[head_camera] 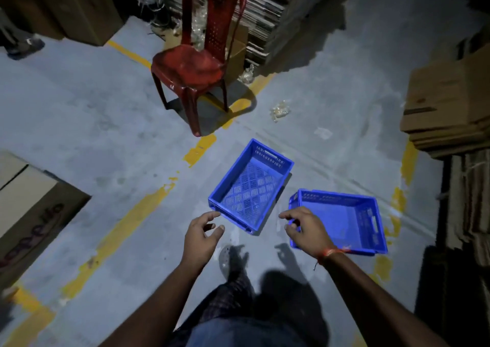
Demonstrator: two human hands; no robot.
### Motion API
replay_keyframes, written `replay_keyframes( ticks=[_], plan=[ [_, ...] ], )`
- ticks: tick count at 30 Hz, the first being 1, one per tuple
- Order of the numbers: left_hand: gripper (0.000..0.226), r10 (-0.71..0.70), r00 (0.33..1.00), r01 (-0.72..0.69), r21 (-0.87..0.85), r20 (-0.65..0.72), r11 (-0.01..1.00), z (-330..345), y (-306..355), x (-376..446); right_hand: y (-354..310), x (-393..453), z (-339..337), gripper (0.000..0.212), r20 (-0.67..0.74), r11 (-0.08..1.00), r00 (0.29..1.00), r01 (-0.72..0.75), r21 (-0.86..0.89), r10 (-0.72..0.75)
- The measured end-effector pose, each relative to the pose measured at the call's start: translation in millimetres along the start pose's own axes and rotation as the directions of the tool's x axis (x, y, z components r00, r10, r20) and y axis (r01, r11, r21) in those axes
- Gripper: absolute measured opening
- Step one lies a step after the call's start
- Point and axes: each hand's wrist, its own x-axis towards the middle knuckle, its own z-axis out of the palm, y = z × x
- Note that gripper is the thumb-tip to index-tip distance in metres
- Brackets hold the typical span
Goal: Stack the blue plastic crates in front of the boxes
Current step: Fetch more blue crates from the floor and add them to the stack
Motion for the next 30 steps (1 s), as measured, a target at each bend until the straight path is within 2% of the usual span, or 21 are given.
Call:
replay_keyframes(
  ticks=[6,8,10,13,16,19,20,24,27,30],
  plan=[
    [0.034,-0.139,0.988,0.137,-0.043,-0.059,0.99,56.4,-12.4,83.9,46.9,102.9,-2.0,0.034,0.116,0.991,0.99,0.097,-0.095,-0.086],
    [0.036,-0.171,0.983,0.167,-0.05,-0.074,0.985,70.6,-16.2,106.1,63.2,136.2,-1.5,0.032,0.17,0.99,0.984,0.079,-0.114,-0.059],
    [0.037,-0.196,0.974,0.189,-0.068,-0.117,0.98,83.0,-25.6,124.6,80.1,174.0,2.6,0.033,0.2,0.989,0.979,0.058,-0.138,-0.029],
    [0.035,-0.243,0.948,0.226,-0.101,-0.206,0.969,104.8,-51.3,153.6,117.4,239.7,20.1,0.034,0.252,0.982,0.963,0.131,-0.134,-0.094],
    [0.034,-0.337,0.894,0.303,-0.155,-0.297,0.94,131.6,-91.2,180.5,166.6,311.7,44.5,0.034,0.306,0.961,0.937,0.227,-0.16,-0.17],
    [0.044,-0.371,0.841,0.332,-0.167,-0.393,0.929,164.7,-135.9,211.0,220.7,387.7,74.5,0.035,0.391,0.933,0.893,0.312,-0.181,-0.223],
    [0.04,-0.386,0.825,0.344,-0.173,-0.413,0.923,177.4,-153.0,224.0,239.8,412.5,84.4,0.035,0.408,0.925,0.886,0.322,-0.201,-0.22],
    [0.037,-0.41,0.787,0.413,-0.1,-0.46,0.905,228.3,-232.1,272.1,311.1,496.2,120.5,0.036,0.437,0.88,0.862,0.396,-0.263,-0.258],
    [0.042,-0.505,0.739,0.501,-0.138,-0.445,0.854,260.5,-282.9,301.8,347.8,552.9,136.4,0.038,0.43,0.9,0.885,0.322,-0.294,-0.176],
    [0.042,-0.547,0.701,0.502,-0.227,-0.457,0.834,283.3,-325.7,322.1,382.8,597.1,147.9,0.041,0.411,0.88,0.902,0.298,-0.371,-0.132]
  ],
)
